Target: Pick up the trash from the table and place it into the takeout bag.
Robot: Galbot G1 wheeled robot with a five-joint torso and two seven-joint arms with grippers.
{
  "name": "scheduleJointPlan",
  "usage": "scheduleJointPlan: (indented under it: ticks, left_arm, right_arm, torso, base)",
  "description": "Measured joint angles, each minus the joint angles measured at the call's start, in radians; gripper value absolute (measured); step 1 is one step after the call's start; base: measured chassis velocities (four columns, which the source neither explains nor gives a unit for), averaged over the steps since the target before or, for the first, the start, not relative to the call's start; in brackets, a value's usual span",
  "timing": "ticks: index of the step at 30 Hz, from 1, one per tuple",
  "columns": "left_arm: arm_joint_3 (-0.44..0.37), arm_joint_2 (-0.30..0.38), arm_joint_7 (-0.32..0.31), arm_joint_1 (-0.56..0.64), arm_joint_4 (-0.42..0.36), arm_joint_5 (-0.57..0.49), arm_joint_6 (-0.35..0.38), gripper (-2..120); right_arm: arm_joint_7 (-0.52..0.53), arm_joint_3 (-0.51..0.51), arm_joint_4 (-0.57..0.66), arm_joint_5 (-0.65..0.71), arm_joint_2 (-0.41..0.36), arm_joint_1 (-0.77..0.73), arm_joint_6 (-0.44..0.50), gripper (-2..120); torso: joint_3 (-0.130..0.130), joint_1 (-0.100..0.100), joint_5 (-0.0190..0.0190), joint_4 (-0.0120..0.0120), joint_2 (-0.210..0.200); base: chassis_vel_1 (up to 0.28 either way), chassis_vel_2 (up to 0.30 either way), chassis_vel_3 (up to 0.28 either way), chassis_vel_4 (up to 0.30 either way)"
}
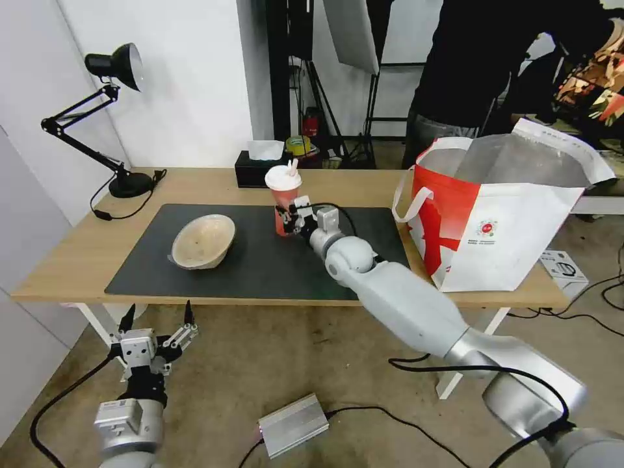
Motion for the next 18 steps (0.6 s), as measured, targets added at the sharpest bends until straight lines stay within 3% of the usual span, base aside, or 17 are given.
scheduleJointPlan:
  ticks: [10,18]
  left_arm:
    - [0.004,0.022,0.001,0.014,-0.016,0.002,0.001,100]
    - [-0.003,0.069,0.002,0.040,-0.020,0.002,-0.001,100]
  right_arm:
    - [0.038,-0.016,0.213,0.108,-0.127,0.079,-0.066,5]
    - [0.048,-0.037,0.296,0.170,-0.211,0.158,-0.091,5]
  torso:
    - [0.000,0.000,0.0001,0.0000,0.000]
    - [0.000,0.000,0.0001,0.0000,0.000]
  base:
    - [0.000,0.000,0.000,0.000]
    - [0.000,0.000,0.000,0.000]
